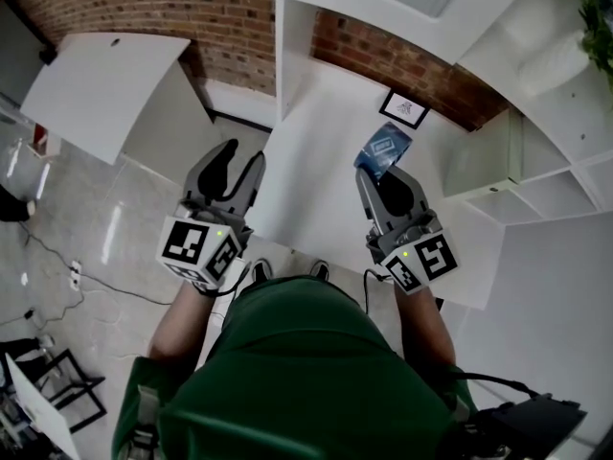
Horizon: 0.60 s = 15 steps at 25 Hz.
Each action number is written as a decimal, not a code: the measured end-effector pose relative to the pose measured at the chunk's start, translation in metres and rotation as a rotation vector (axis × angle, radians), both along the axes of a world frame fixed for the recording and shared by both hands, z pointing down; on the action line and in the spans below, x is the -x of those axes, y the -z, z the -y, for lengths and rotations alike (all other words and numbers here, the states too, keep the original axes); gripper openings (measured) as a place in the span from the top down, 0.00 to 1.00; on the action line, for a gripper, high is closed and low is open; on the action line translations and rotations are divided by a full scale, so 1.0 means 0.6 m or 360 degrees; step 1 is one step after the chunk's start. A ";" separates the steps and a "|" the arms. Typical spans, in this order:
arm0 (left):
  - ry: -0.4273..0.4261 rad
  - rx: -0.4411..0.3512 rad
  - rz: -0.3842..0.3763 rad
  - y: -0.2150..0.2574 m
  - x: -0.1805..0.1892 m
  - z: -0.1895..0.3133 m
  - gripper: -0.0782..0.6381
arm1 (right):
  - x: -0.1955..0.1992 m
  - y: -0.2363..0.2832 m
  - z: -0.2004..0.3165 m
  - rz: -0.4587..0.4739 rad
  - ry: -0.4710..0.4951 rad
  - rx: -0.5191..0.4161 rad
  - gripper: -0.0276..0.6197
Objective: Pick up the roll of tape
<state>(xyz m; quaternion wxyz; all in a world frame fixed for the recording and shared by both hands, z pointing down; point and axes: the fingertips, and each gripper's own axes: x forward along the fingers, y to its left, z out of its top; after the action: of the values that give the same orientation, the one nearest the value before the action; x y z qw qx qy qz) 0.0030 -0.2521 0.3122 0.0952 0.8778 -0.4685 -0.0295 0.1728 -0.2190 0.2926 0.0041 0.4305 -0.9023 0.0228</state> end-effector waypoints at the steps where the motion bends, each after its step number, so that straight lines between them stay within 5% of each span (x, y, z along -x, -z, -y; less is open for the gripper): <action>1: -0.0003 0.0006 -0.0003 -0.003 -0.001 -0.001 0.62 | -0.001 -0.001 -0.001 -0.0001 -0.0005 0.0000 0.85; 15: 0.0005 0.0023 -0.0003 -0.014 -0.015 -0.003 0.62 | -0.020 0.007 -0.006 -0.0003 -0.0016 -0.0040 0.85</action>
<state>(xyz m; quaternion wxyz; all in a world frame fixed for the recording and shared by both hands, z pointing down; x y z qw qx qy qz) 0.0120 -0.2500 0.3209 0.1020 0.8764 -0.4699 -0.0271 0.1850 -0.2154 0.2886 -0.0006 0.4350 -0.9004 0.0110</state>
